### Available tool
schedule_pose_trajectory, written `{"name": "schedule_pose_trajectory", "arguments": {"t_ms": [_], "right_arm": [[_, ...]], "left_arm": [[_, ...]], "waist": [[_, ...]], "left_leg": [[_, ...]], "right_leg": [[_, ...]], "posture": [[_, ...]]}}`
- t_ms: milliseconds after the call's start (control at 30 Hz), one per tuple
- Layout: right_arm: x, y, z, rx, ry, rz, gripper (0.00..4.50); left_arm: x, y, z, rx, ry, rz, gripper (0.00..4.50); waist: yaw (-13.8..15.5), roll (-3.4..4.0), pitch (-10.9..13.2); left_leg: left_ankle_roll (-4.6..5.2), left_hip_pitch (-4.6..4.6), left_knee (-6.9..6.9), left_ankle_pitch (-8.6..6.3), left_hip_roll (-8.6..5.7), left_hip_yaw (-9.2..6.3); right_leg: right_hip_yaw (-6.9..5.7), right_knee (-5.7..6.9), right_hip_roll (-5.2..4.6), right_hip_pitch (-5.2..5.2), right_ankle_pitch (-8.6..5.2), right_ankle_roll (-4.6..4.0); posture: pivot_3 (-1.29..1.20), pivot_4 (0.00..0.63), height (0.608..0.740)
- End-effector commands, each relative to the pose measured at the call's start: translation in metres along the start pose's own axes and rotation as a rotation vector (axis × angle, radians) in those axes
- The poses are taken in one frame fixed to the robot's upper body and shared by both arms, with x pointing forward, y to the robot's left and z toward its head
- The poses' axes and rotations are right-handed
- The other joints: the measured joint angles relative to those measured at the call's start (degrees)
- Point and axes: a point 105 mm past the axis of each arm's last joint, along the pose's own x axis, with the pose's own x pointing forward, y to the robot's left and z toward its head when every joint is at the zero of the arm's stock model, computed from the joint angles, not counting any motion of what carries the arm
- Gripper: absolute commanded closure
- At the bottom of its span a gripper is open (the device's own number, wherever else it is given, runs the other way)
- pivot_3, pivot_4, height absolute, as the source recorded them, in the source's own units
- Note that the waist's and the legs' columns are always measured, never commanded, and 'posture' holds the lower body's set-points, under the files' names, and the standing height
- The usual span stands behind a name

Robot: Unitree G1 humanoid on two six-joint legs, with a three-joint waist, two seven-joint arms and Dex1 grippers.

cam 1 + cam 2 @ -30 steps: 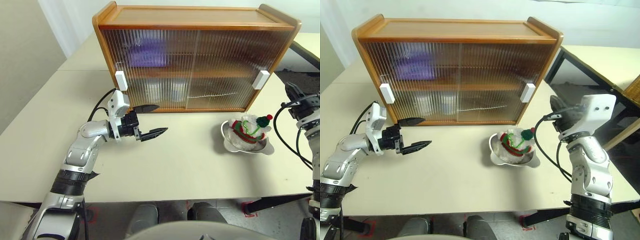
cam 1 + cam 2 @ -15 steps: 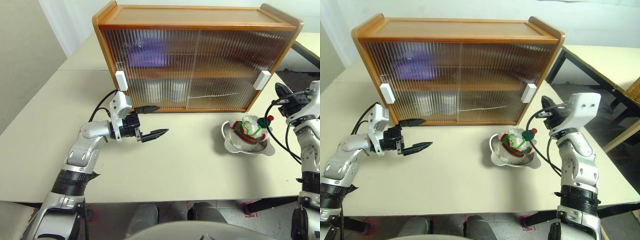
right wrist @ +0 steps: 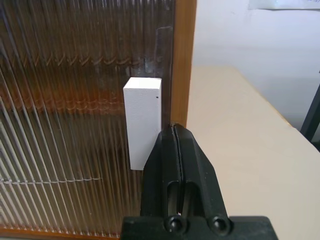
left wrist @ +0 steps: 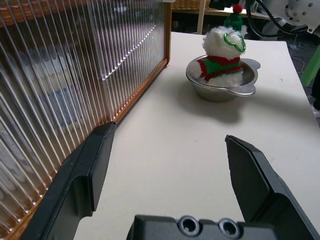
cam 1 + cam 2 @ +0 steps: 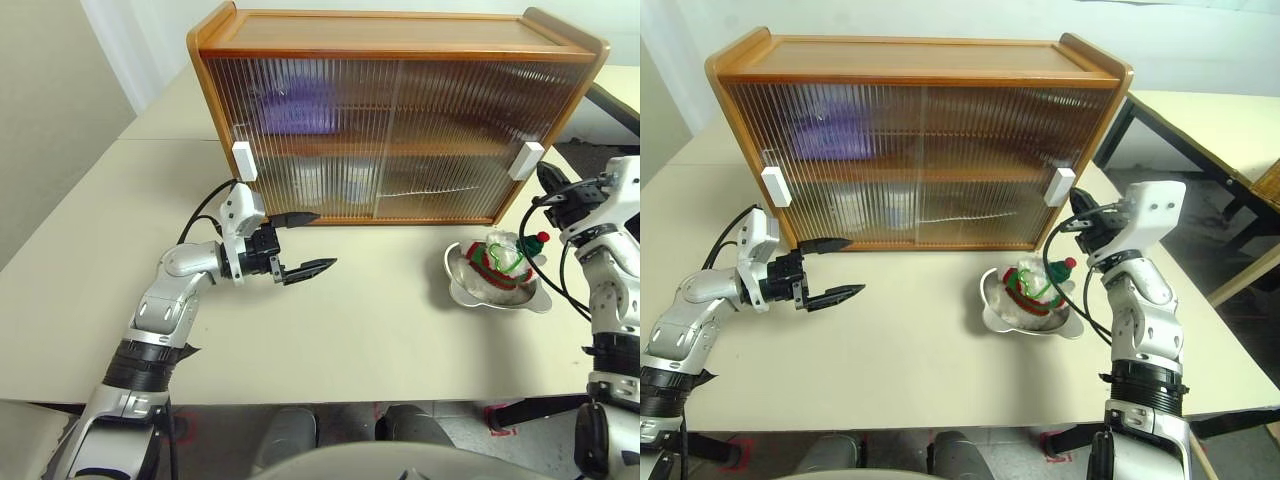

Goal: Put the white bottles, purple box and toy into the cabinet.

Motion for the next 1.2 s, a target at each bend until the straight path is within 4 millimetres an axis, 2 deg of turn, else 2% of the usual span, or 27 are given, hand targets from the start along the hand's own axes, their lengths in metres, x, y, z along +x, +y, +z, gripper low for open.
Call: {"name": "schedule_pose_trajectory", "arguments": {"t_ms": [33,200,433,1200], "right_arm": [[0.004,0.007,-0.002,0.004,0.0,0.02,4.48],[0.005,0.011,-0.004,0.013,-0.003,0.032,4.48],[0.009,0.022,-0.003,0.029,-0.015,0.066,4.48],[0.019,0.059,0.001,0.073,-0.028,0.171,4.48]], "left_arm": [[-0.001,-0.003,-0.002,-0.007,0.013,-0.013,0.0],[-0.001,-0.008,0.003,-0.001,-0.016,-0.058,0.0],[-0.003,-0.012,-0.002,-0.002,-0.014,-0.062,0.0],[0.001,-0.01,0.001,-0.006,-0.007,-0.068,0.0]], "waist": [[0.1,0.0,0.0],[0.1,0.0,0.0],[0.1,0.02,0.0],[0.1,0.04,0.0]], "left_leg": [[0.0,0.0,0.0,0.0,0.0,0.0],[0.0,0.0,-0.01,0.0,0.0,0.01],[-0.01,0.01,-0.06,0.0,0.02,0.01],[-0.03,0.01,-0.17,0.01,0.03,0.01]], "right_leg": [[0.0,0.0,0.0,0.0,0.0,0.0],[0.0,0.0,0.0,-0.01,-0.01,-0.02],[0.01,0.0,0.0,-0.04,0.0,-0.01],[-0.01,0.0,0.0,-0.08,0.0,-0.04]], "posture": [[0.11,0.0,0.74],[0.11,0.0,0.74],[0.11,0.0,0.74],[0.11,0.0,0.74]]}}
